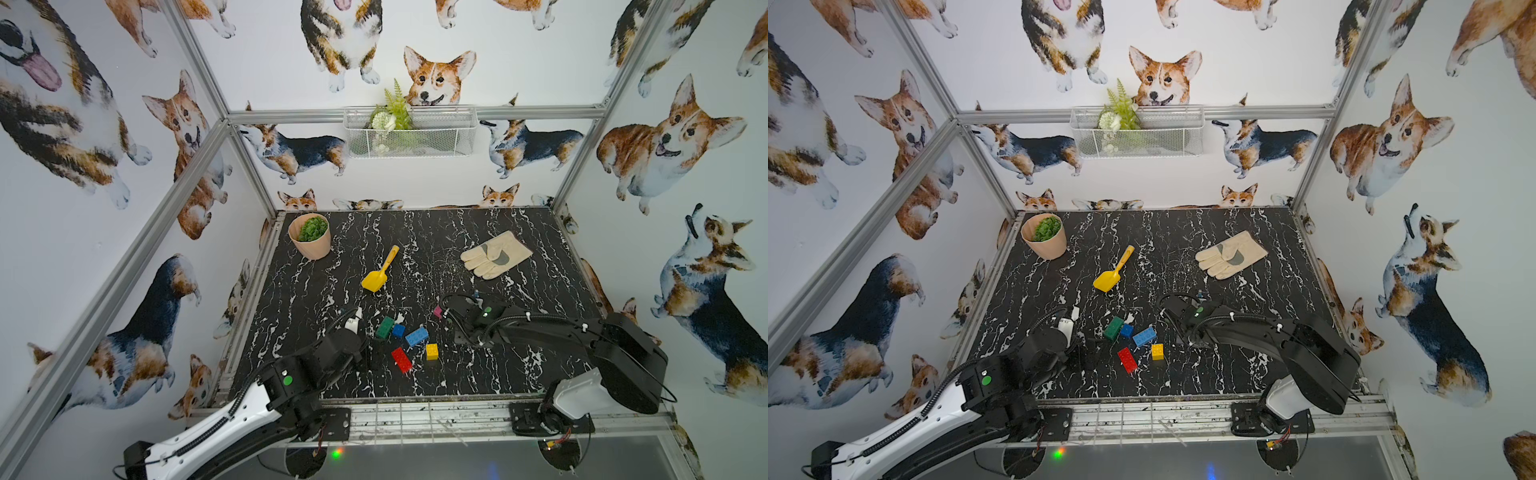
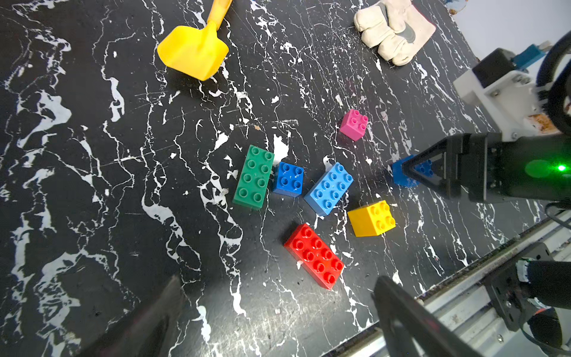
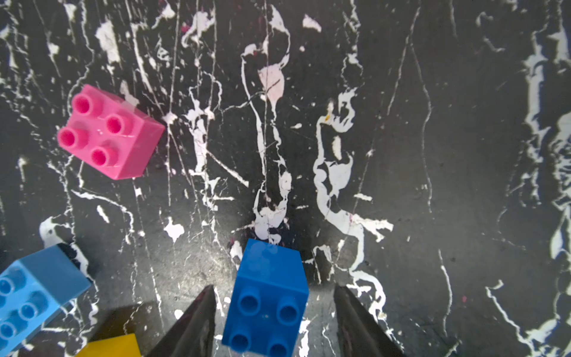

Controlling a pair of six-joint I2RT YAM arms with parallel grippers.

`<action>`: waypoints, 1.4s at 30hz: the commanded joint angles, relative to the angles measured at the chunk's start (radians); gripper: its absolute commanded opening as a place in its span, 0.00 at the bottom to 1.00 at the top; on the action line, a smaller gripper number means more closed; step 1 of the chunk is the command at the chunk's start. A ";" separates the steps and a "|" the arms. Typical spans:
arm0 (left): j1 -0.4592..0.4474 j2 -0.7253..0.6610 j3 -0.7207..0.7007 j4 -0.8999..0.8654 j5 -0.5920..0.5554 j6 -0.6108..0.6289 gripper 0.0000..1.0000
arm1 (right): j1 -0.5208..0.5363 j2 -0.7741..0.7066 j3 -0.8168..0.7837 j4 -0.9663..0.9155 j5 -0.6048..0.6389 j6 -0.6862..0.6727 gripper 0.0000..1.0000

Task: Assemble a spoon with lego
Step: Pick up the lego brick from the center of the board, then assemble the lego brick with the lego brick.

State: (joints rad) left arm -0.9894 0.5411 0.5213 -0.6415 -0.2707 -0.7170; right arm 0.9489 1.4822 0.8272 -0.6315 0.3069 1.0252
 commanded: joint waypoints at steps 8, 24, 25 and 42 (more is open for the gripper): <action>-0.001 -0.007 -0.018 -0.018 -0.007 -0.027 1.00 | -0.009 0.059 0.014 0.045 -0.010 0.024 0.47; -0.001 -0.015 -0.027 -0.021 -0.012 -0.031 1.00 | 0.104 -0.082 0.207 -0.169 -0.029 -0.110 0.07; -0.001 -0.018 -0.030 -0.022 -0.009 -0.035 1.00 | 0.119 -0.085 0.220 -0.176 -0.043 -0.103 0.07; -0.001 -0.102 -0.047 -0.049 -0.010 -0.054 1.00 | 0.272 0.111 0.316 -0.131 -0.068 -0.013 0.05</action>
State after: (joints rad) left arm -0.9894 0.4507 0.4728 -0.6716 -0.2710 -0.7547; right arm 1.2175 1.5780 1.1389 -0.7780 0.2337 0.9707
